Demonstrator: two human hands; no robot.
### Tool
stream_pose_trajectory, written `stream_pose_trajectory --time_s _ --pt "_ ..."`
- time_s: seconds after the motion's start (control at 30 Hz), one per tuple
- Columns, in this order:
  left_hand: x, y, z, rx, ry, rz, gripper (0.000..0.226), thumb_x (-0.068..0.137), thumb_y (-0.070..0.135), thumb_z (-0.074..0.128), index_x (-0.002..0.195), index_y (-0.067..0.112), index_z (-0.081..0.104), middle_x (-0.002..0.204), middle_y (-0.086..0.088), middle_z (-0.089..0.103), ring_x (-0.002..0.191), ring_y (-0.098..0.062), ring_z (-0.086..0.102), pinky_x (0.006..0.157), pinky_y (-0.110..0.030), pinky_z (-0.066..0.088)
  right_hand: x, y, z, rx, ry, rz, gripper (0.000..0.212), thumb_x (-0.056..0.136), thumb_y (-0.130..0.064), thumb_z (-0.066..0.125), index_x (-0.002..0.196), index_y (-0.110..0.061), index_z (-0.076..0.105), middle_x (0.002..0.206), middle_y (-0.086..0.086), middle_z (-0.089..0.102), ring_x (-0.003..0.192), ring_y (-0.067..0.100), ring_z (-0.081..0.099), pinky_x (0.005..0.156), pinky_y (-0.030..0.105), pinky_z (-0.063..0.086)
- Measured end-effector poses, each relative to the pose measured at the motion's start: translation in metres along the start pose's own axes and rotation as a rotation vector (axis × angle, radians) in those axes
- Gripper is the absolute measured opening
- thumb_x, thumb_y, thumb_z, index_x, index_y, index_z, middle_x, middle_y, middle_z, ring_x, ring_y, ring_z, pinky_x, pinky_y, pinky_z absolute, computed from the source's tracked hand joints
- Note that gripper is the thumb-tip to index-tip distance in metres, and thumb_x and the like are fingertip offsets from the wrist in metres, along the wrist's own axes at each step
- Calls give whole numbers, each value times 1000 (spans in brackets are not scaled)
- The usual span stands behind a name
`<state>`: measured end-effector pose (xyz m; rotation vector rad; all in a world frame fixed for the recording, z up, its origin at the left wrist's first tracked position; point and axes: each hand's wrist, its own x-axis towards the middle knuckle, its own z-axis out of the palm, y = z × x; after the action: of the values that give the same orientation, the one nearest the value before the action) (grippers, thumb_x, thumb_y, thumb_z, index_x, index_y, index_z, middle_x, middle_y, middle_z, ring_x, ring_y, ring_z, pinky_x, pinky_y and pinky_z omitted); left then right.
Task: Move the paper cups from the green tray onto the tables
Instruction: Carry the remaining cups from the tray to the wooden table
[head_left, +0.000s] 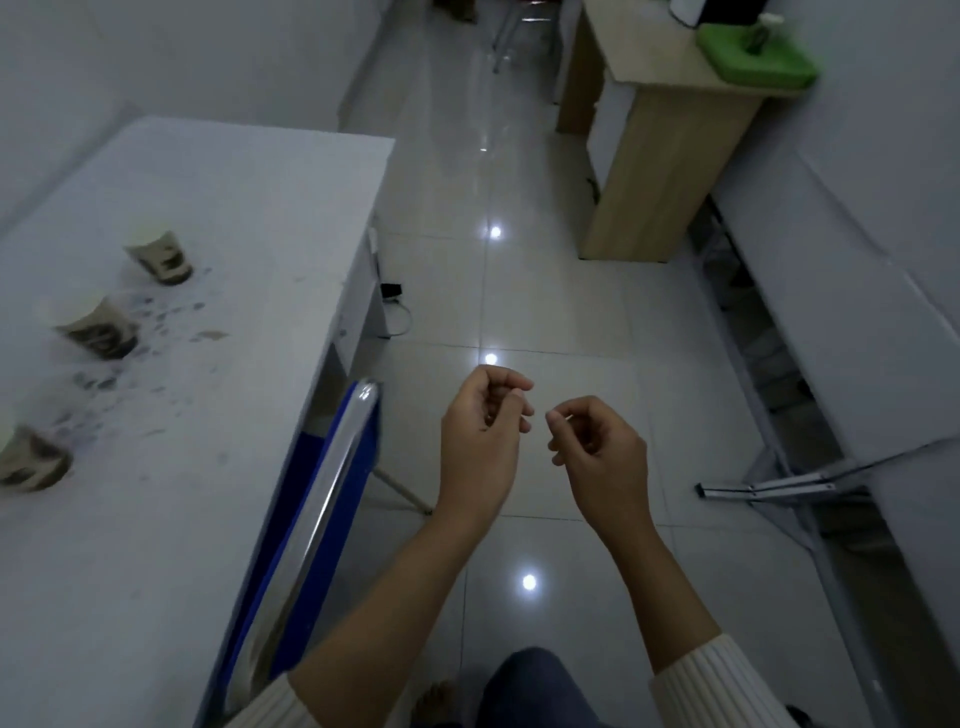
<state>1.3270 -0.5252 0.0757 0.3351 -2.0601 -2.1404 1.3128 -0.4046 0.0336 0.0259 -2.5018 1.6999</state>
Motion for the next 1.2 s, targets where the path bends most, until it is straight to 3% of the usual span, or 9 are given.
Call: stream_pose_trajectory --time_s 0.17,0.6,0.77,1.2 --pt "74 -8 66 -3 -98 -31 17 91 3 48 87 12 61 69 4 59 64 -5 56 66 -21 51 77 31 -26 2 60 60 6 90 -17 62 85 -14 64 68 6 64 62 19 63 59 29 57" --pt "315 1 257 47 -151 -89 15 90 4 48 92 7 62 73 2 59 67 -11 56 67 -21 48 343 87 -143 -58 123 50 5 89 -23 62 85 -20 63 66 4 62 62 24 60 62 48 54" --pt "415 -5 316 97 -189 -99 15 91 6 48 95 6 63 77 -2 62 68 -12 57 66 -21 47 453 111 -161 -72 115 15 5 89 -25 62 91 -20 63 70 2 61 66 20 60 64 47 55" --pt "678 17 489 126 -416 -111 16 93 9 48 89 16 62 79 -2 63 68 -9 58 61 -15 45 745 153 -229 -31 294 78 6 89 -25 63 89 -30 60 70 14 61 67 29 60 64 49 53"
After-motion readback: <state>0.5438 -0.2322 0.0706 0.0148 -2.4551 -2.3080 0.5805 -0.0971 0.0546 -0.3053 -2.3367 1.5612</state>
